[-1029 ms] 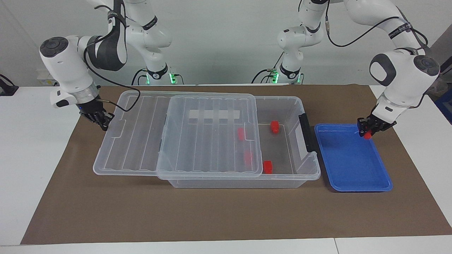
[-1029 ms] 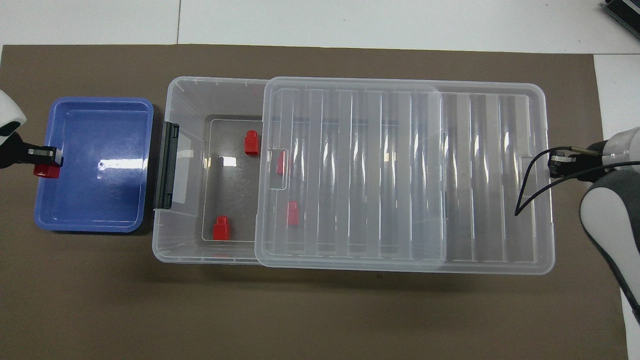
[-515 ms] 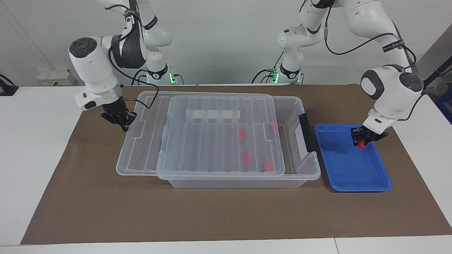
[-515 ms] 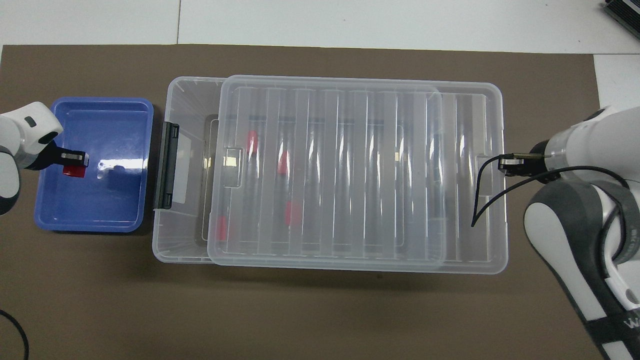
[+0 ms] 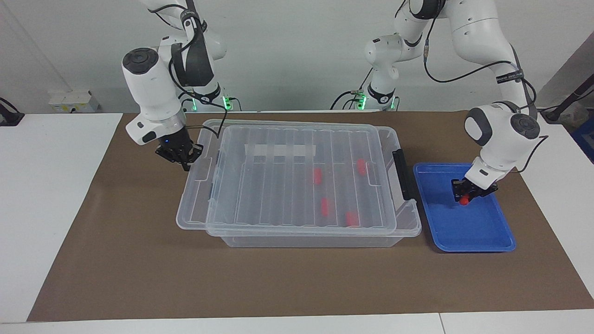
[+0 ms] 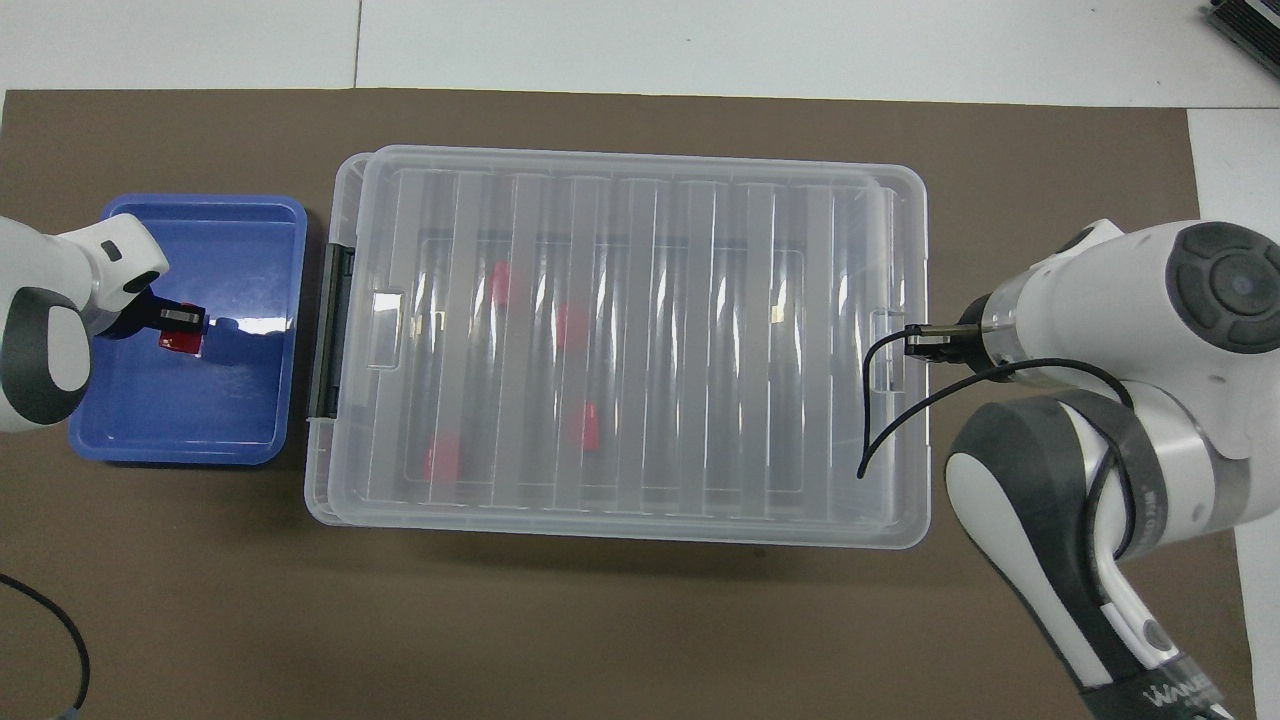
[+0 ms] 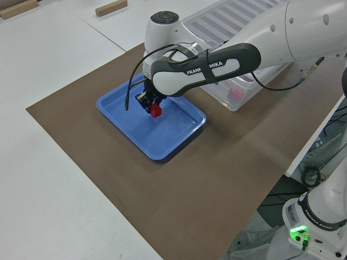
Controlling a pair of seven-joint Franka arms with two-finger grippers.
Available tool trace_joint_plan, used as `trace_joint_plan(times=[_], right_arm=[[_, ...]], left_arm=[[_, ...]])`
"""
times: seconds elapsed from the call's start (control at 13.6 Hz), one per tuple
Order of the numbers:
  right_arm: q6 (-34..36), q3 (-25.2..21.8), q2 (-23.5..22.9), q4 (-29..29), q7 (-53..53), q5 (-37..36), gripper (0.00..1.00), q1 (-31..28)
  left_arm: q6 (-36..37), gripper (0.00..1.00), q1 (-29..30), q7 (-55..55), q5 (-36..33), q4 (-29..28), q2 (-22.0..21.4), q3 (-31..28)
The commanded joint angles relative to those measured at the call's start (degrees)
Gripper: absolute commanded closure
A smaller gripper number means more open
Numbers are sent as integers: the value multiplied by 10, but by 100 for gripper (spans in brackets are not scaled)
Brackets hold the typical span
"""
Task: Place red block in blue tray from box
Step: 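Lower the block into the tray while the right gripper slides the lid closed, then open the left gripper to release the block while the right gripper withdraws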
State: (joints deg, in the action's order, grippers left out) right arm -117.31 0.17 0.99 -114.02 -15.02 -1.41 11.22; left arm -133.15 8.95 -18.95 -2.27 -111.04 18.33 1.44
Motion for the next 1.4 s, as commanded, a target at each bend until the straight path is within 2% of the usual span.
trace_joint_plan(times=[0.0, 0.44, 0.51, 0.59, 0.66, 0.74, 0.81, 1.1, 1.18, 1.25, 1.32], right_arm=[[-24, 0, 3, -10, -11, 3, 100, 13], [-23, 0, 2, -9, -7, 3, 100, 13], [-23, 0, 2, -9, -8, 3, 100, 13], [-23, 1, 2, -6, -8, 2, 100, 13], [-22, 1, 1, -5, -8, 2, 100, 13], [-21, 1, 1, -2, -6, 3, 100, 13], [-18, 1, 2, -1, -5, 2, 100, 11], [15, -6, 24, 5, -11, 2, 100, 0], [30, -6, 36, 5, -7, 2, 100, -18], [44, -6, 44, 6, -4, 2, 71, -37], [53, -6, 51, 7, -10, 3, 5, -55]], left_arm=[[-39, 100, -6, -10, -5, -27, -4, -7], [-58, 100, -6, -7, -5, -41, -3, -7], [-58, 96, -7, -7, -5, -41, -3, -7], [-58, 71, -7, -7, -5, -41, -3, -7], [-58, 62, -7, -6, -5, -41, -3, -7], [-58, 47, -7, -7, -5, -40, -3, -7], [-58, 43, -7, -6, -5, -40, -3, -7], [-50, 42, -7, -6, -5, -35, -3, -7], [-43, 42, -7, -6, -5, -33, -5, -7], [-25, 42, -7, -4, -5, -28, -9, -6], [7, 42, -7, -4, -5, -11, -14, -5]])
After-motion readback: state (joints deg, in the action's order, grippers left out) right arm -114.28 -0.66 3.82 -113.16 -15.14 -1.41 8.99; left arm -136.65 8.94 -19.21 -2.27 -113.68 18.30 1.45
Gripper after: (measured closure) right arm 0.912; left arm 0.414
